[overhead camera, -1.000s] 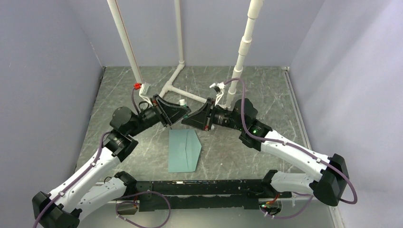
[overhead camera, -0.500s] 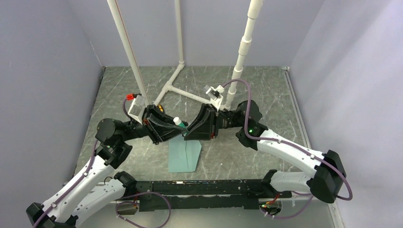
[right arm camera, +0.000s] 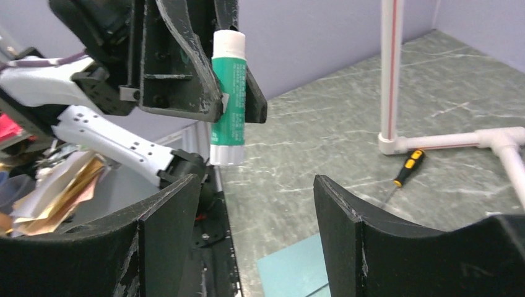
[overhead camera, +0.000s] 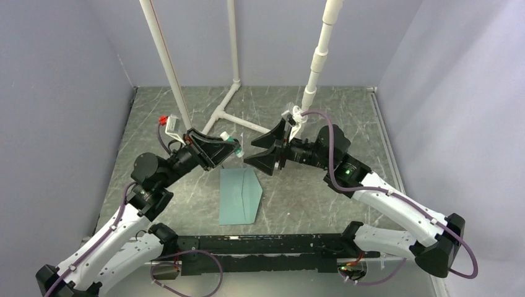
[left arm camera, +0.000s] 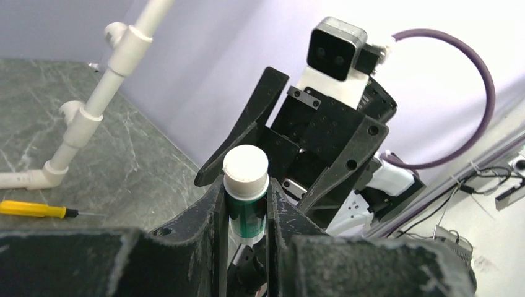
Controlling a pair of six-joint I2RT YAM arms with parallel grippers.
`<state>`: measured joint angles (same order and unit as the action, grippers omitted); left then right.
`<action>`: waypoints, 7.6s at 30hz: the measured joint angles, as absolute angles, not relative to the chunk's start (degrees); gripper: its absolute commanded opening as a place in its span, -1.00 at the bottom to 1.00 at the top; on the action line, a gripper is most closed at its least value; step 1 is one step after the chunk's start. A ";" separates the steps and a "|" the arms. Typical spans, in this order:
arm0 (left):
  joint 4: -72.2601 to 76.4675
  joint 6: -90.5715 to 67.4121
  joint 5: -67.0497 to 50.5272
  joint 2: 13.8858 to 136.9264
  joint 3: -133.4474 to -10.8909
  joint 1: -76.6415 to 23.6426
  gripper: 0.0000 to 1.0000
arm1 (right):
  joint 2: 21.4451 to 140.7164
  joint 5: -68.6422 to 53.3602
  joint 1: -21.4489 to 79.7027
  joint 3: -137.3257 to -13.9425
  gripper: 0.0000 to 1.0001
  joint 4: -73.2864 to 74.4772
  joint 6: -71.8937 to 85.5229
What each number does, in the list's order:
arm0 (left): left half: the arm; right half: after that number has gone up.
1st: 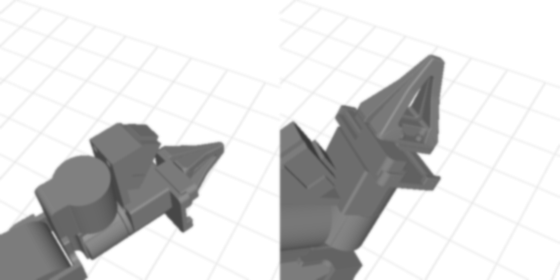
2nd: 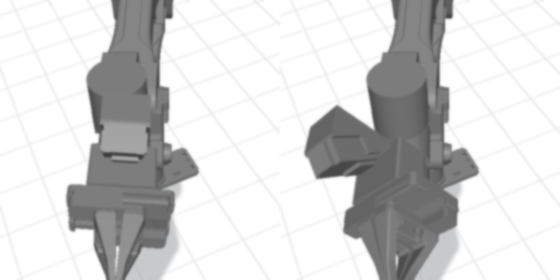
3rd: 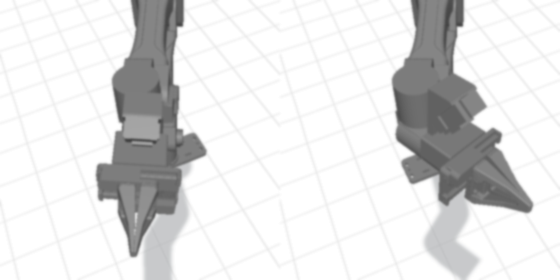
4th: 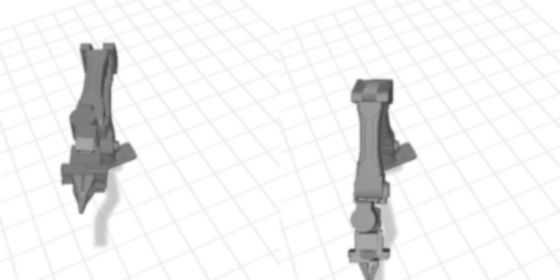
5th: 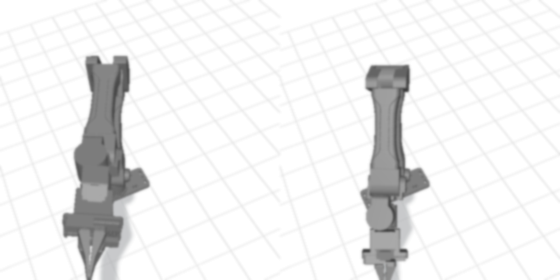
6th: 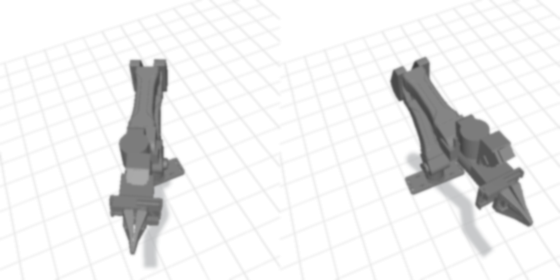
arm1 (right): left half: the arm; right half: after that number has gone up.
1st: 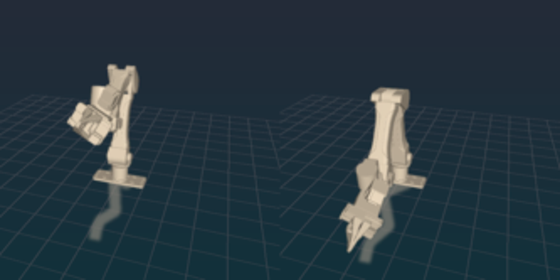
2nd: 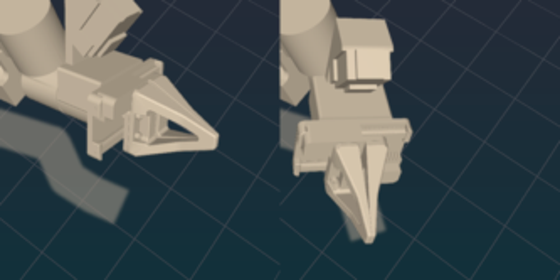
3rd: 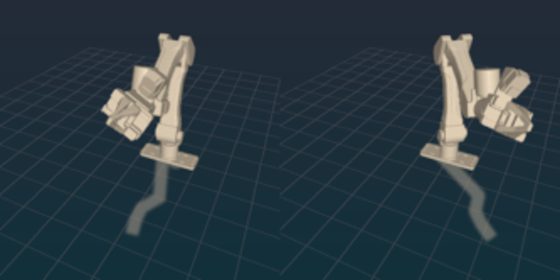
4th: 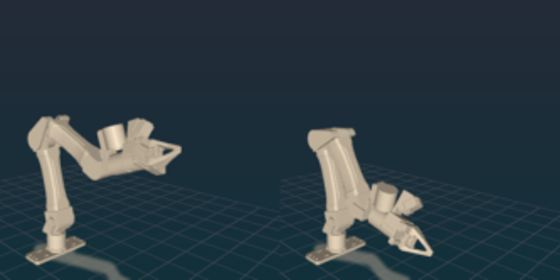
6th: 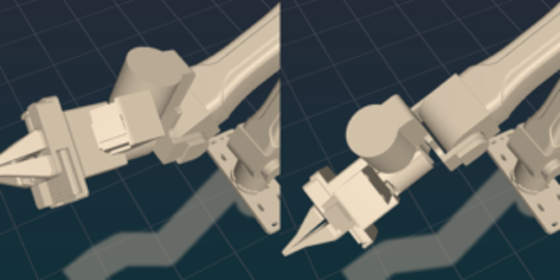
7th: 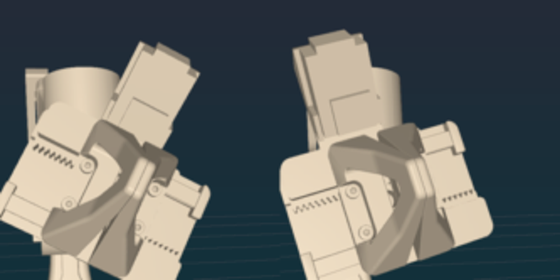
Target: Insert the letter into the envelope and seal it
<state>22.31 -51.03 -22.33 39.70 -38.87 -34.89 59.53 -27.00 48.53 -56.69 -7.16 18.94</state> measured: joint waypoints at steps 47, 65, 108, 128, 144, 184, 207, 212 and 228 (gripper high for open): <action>35.83 -53.58 -31.05 43.18 -39.13 -33.78 -0.95 | 62.61 -28.93 50.72 -52.84 -1.00 -25.26 49.10; 37.52 -46.57 -35.53 39.35 -40.21 -34.70 -0.95 | 54.13 -26.48 50.87 -51.07 0.46 -29.32 47.72; 28.47 -61.82 -26.02 41.08 -39.24 -34.70 -0.95 | 58.30 -16.88 60.62 -52.21 -0.14 -23.27 -19.51; 26.87 -58.17 -24.01 41.87 -40.36 -34.70 0.10 | 58.33 -12.73 62.19 -51.33 -1.00 -25.93 -15.92; 33.80 -55.42 -17.45 43.90 -37.56 -34.61 -0.65 | 63.31 1.69 64.58 -49.76 -1.00 -32.40 -12.58; 33.65 -38.79 -38.00 38.74 -40.47 -34.87 -0.95 | 55.48 -20.18 62.39 -52.80 0.49 -15.44 19.14; 25.08 -54.94 -23.16 40.32 -40.27 -34.85 -0.95 | 61.28 -5.26 64.55 -56.38 -0.49 -13.37 11.25; 26.59 -54.43 -23.22 40.21 -40.18 -34.50 -0.95 | 62.02 -5.04 64.69 -57.32 -0.90 -13.08 15.11; 40.51 -48.73 -44.86 37.82 -40.21 -34.61 -0.95 | 60.27 -23.20 64.88 -49.76 -0.98 -31.77 38.61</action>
<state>40.51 -48.73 -44.86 37.82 -40.21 -34.61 60.27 -23.20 64.88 -49.76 -31.77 38.61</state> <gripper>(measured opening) 0.275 0.171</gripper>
